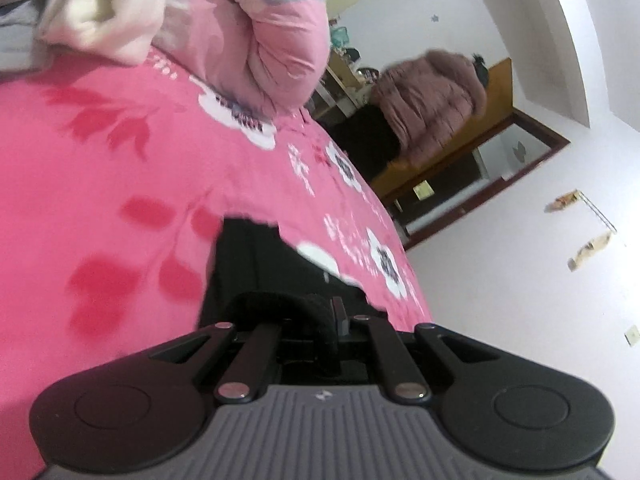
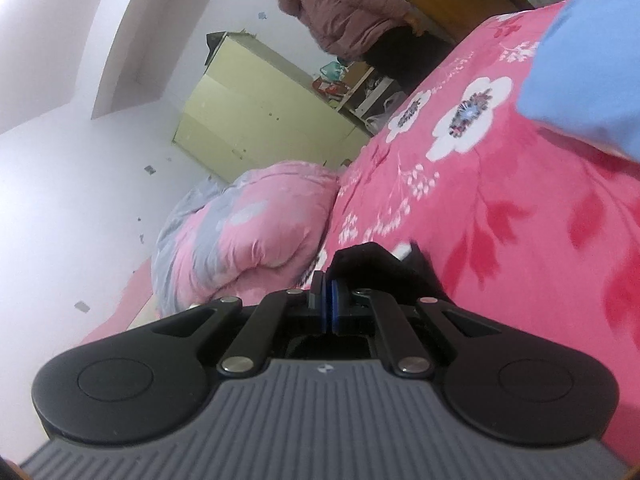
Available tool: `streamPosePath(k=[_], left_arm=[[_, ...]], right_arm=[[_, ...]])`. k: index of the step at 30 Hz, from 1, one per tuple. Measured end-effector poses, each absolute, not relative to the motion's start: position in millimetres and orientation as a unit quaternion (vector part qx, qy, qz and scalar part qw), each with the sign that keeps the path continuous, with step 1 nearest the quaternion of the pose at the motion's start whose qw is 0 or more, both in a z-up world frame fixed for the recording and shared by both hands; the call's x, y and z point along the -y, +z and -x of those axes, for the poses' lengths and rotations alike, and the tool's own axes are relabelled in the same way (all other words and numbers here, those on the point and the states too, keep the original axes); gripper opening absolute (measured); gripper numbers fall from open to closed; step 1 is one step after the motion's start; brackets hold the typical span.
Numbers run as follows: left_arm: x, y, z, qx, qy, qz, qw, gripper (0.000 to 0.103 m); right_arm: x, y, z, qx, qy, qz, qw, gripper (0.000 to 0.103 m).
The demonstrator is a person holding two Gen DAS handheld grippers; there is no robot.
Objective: Fold clothes
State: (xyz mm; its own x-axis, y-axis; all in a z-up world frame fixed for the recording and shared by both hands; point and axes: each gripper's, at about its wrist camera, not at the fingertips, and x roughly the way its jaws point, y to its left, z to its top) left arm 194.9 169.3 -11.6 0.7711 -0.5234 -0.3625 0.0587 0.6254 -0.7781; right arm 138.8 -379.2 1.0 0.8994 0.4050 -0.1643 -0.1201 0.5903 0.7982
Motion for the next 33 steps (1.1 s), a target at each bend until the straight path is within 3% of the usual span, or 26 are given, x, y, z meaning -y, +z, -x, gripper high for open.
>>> streamPosePath(k=[9,12,14,16,17,18,19,20,21,22,27,33], left_arm=[[-176.1,-58.0,-322.8,-0.323,-0.141,0.4,0.846,0.006],[-183.0,-86.4,-350.0,-0.338,-0.133,0.437,0.823,0.011],[-193.3,-103.1,-356.5,-0.336,-0.125,0.483,0.799,0.032],[-205.1,-112.1,-354.0,-0.32,-0.128,0.537,0.77,0.038],[-210.3,-111.8,-350.3,-0.311,-0.126,0.553,0.763,0.052],[-214.7,-105.6,-343.5,-0.3,-0.121,0.555,0.766,0.058],[-219.1,-99.5,-336.7,-0.289,-0.116,0.558,0.769,0.063],[-222.6,-91.8,-328.9,-0.281,-0.112,0.555,0.775,0.064],[-224.9,-81.7,-319.3,-0.277,-0.113,0.546,0.782,0.064],[-225.5,-71.2,-307.4,-0.278,-0.117,0.535,0.789,0.064],[-209.6,-26.8,-228.0,-0.311,-0.133,0.461,0.82,0.064],[-167.9,-47.2,-134.3,-0.374,-0.163,0.453,0.793,0.064]], right_arm=[[381.0,-36.9,-279.2,-0.183,0.131,-0.433,0.873,0.001],[385.9,-68.2,-316.3,-0.202,0.115,-0.459,0.858,0.001],[392.2,-94.0,-333.4,-0.228,0.096,-0.494,0.834,0.005],[400.2,-121.6,-346.9,-0.264,0.068,-0.537,0.798,0.008],[403.9,-129.2,-348.1,-0.278,0.061,-0.552,0.784,0.007],[407.2,-128.6,-343.1,-0.274,0.068,-0.563,0.777,0.01],[410.5,-128.1,-338.0,-0.271,0.075,-0.573,0.77,0.024],[413.8,-127.4,-332.9,-0.267,0.082,-0.584,0.762,0.034],[416.9,-121.1,-323.9,-0.261,0.085,-0.584,0.764,0.051],[419.3,-112.7,-310.4,-0.26,0.085,-0.579,0.768,0.058],[422.0,-78.0,-231.9,-0.268,0.091,-0.558,0.78,0.064],[390.7,-74.4,-122.8,-0.332,0.098,-0.536,0.77,0.067]])
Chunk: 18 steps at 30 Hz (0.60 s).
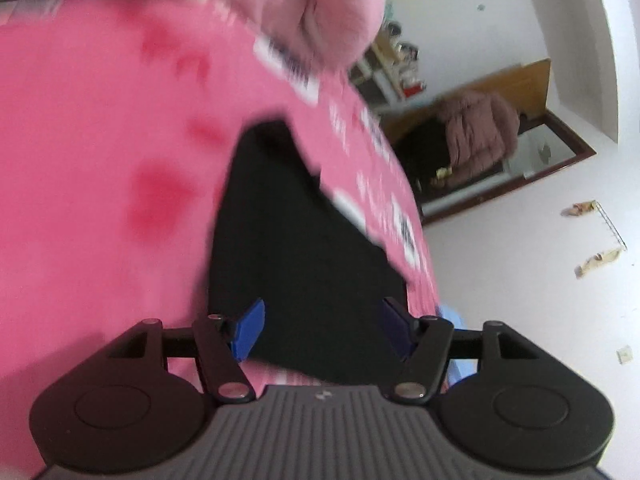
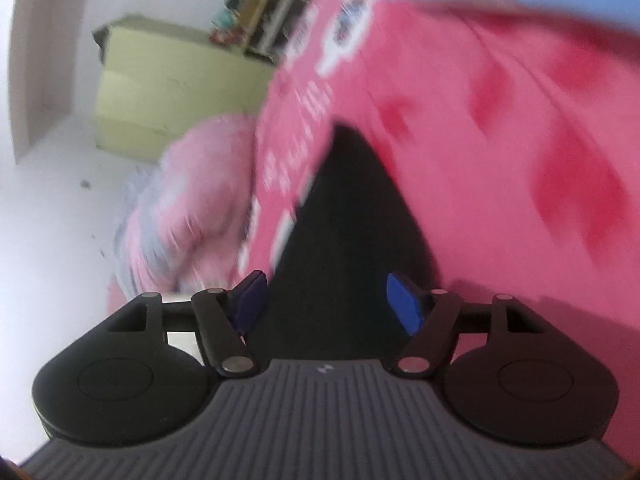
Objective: Fold clothes
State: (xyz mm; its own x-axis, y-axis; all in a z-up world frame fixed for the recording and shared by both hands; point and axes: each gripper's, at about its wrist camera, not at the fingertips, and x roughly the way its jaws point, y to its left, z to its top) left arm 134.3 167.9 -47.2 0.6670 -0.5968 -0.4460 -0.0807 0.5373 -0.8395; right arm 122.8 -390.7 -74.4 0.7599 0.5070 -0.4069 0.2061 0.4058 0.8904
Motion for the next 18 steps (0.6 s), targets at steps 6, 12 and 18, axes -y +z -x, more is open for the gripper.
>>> streamPosePath(k=[6,12,18], left_arm=[[-143.9,-89.3,-128.9,-0.369,-0.109,0.479,0.789,0.058],[-140.8,-98.6,-149.4,-0.335,-0.046,0.49,0.803,0.022],[-134.8,-87.7,-154.0,-0.32,-0.016,0.48,0.817,0.004]], right_arm=[[354.9,-96.0,-99.3,-0.37,0.079,-0.518,0.767,0.065],[350.1,-97.6,-132.3,-0.338,0.033,-0.498,0.798,0.049],[363.7,-119.3,-140.3,-0.295,-0.007,-0.529,0.795,0.008]])
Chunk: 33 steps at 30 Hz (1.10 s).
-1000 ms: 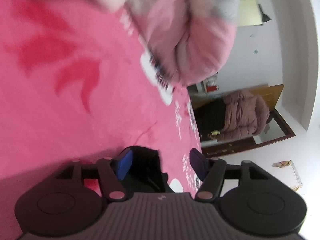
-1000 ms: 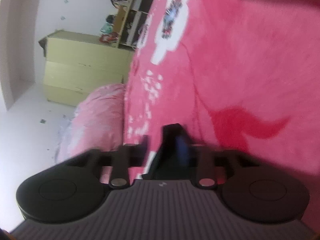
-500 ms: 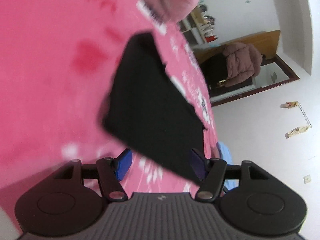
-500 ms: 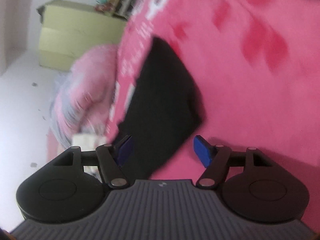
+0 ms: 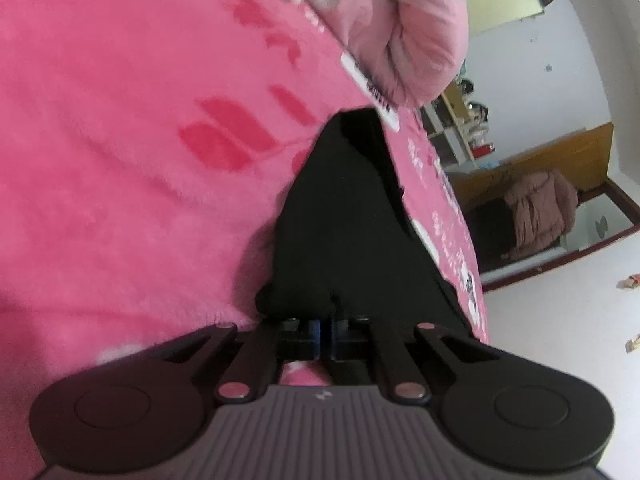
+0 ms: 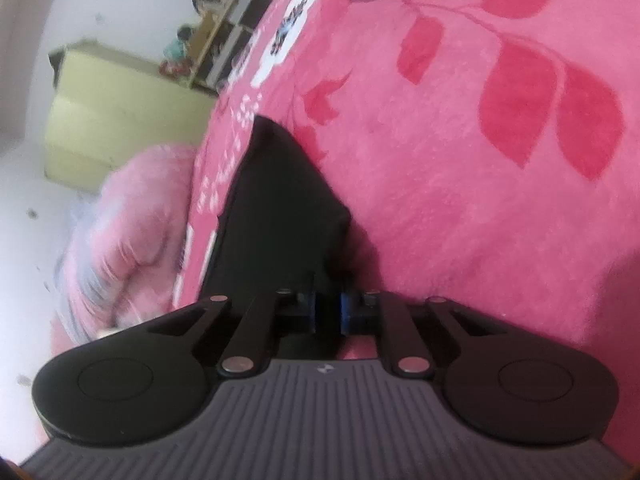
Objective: Fold clothes
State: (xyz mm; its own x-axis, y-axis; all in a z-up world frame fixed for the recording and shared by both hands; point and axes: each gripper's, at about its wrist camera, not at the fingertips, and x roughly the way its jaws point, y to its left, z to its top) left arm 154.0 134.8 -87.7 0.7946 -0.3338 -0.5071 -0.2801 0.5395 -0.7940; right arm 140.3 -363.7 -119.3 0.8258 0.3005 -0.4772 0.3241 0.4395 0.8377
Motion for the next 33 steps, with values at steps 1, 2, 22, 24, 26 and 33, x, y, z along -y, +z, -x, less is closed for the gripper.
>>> streamPosePath(k=[1,2,22,24,26,33], left_arm=[[-134.8,-81.1,-150.3,-0.314,-0.018,0.479,0.819,0.004],[-136.1,-73.8,-144.9,-0.31,-0.021,0.478,0.821,0.003],[-193.5,-73.1,76.1,-0.409,-0.025,0.409,0.815,0.009],[-201.7,-62.3,80.1,-0.398,-0.025,0.391,0.829,0.025],[-206.4,-41.8,86.4,-0.375,-0.012,0.344,0.861,0.046],[-186.3,-2.7,27.4,-0.335,-0.022,0.184,0.924,0.054]], right_arm=[[363.9,-118.3,-136.4,-0.288,-0.007,-0.53,0.798,0.007],[363.9,-115.7,-132.7,-0.283,-0.006,-0.53,0.799,0.007],[326.0,-102.6,121.6,-0.3,0.053,-0.559,0.771,0.011],[327.0,-94.8,118.4,-0.318,0.038,-0.519,0.793,0.016],[332.6,-79.2,120.2,-0.335,0.01,-0.469,0.817,0.024],[356.1,-25.8,117.0,-0.279,-0.037,-0.324,0.903,0.045]])
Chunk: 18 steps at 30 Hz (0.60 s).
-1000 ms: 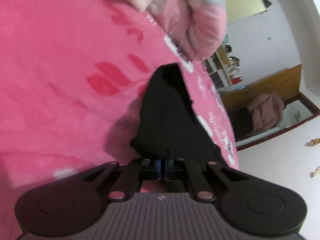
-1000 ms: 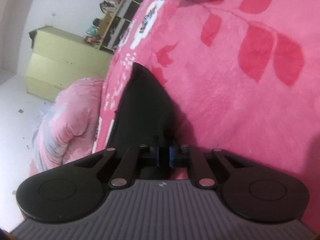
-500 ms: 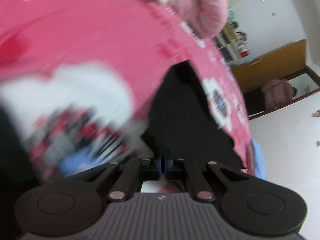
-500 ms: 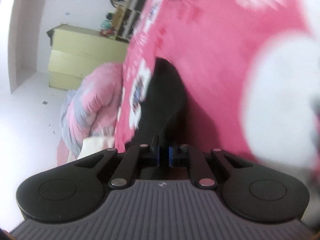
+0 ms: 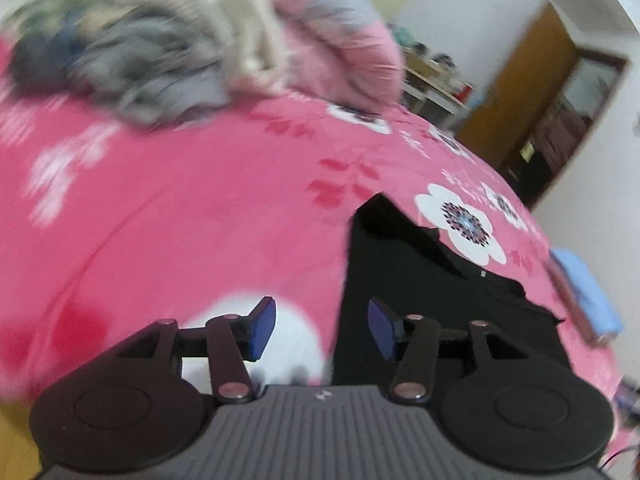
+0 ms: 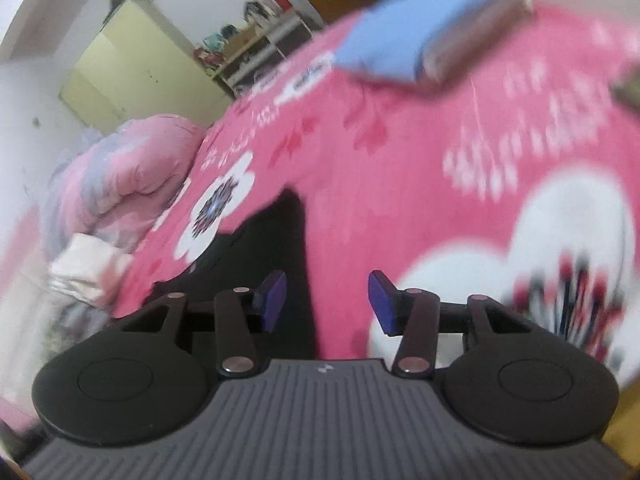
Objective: Fold clothes
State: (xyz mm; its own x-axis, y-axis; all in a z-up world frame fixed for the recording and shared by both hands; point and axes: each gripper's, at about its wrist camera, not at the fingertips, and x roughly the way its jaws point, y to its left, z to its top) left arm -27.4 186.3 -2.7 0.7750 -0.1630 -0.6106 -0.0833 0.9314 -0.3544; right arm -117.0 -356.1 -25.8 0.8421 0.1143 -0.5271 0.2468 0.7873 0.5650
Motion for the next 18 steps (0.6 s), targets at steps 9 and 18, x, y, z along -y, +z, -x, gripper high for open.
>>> streamPosePath(k=[9,18], left_arm=[[-123.0,-31.1,-108.8,-0.358,-0.093,-0.015,0.929,0.057],[-146.9,-54.6,-148.2,-0.363,-0.13,0.061,0.921,0.058]], right_arm=[[304.8,-30.7,-16.4,-0.287,0.049,-0.002,0.957,0.044],[311.1,-54.2,-102.0,-0.322,0.109,0.042,0.94,0.043]])
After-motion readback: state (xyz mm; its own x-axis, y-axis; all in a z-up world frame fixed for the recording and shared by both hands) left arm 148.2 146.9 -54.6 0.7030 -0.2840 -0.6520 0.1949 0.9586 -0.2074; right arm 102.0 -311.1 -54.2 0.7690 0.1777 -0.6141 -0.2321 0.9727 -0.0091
